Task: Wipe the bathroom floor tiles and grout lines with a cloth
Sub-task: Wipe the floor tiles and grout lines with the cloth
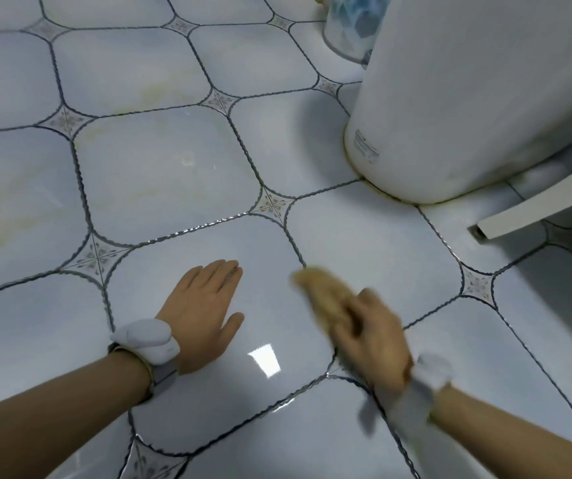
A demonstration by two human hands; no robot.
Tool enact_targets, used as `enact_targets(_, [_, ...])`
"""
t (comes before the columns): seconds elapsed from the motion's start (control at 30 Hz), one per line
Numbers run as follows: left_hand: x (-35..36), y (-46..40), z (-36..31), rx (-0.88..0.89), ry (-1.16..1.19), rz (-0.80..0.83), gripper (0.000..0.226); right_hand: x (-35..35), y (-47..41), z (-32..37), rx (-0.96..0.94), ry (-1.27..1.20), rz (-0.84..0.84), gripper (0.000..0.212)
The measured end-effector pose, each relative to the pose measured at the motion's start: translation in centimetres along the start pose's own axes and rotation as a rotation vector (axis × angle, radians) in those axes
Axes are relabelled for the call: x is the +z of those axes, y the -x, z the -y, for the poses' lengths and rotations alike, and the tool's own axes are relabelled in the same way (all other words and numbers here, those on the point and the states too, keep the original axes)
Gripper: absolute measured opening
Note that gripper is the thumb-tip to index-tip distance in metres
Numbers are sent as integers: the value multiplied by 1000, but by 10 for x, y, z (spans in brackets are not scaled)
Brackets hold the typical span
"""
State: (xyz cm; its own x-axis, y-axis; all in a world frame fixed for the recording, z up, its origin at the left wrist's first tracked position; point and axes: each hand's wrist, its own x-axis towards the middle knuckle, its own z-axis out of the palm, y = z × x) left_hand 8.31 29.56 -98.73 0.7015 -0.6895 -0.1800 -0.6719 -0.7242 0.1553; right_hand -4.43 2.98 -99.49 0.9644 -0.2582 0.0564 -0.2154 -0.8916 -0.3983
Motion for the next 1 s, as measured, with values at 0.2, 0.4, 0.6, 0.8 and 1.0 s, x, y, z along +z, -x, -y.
enact_targets(0.2, [2, 16, -5, 46, 17, 21, 69, -29, 25, -52, -341, 46, 196, 15])
enact_targets(0.4, [7, 38, 7, -4, -9, 45, 77, -60, -101, -136, 571, 181, -193, 15])
enact_targets(0.6, [1, 42, 27, -71, -14, 150, 95, 1, -33, -21, 246, 113, -165, 16])
enact_targets(0.8, [-9, 44, 28, -54, -26, 205, 102, 22, 73, 71, -596, -110, 430, 17])
enact_targets(1.0, [-31, 67, 52, -95, -20, 144, 95, 24, -69, 56, -245, 16, 111, 12])
